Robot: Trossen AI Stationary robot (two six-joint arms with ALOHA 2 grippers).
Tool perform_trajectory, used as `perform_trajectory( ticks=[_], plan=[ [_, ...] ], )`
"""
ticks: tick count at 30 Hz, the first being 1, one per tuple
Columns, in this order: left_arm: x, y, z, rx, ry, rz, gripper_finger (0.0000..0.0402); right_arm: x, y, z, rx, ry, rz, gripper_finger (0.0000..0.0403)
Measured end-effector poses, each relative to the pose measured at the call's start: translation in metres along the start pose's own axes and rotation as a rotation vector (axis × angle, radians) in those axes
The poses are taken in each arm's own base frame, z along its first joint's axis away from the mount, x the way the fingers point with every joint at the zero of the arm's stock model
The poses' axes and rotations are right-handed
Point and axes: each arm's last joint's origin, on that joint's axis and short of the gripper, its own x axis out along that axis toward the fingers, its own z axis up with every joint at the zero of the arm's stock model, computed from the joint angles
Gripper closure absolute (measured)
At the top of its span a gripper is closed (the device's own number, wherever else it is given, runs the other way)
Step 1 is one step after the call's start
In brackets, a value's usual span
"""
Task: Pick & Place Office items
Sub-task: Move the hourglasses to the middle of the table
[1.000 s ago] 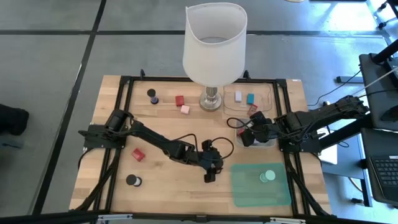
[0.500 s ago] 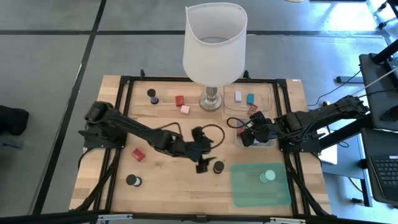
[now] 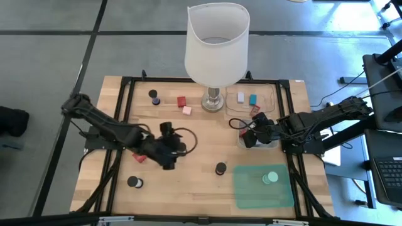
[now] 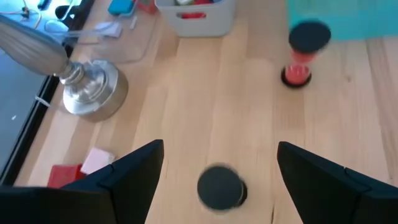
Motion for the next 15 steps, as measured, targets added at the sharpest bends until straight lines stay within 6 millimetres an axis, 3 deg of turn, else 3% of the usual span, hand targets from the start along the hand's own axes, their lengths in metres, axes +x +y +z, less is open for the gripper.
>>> perform_trajectory(
  ticks=[9, 15],
  plan=[
    [0.015, -0.006, -0.060, -0.155, -0.198, -0.036, 0.0093, 0.000, 0.000, 0.000, 0.001, -0.001, 0.003, 0.0136],
    [0.030, -0.009, -0.080, -0.213, -0.222, -0.066, 0.0093, 0.000, 0.001, 0.000, 0.003, -0.002, 0.006, 0.0136]
  ],
)
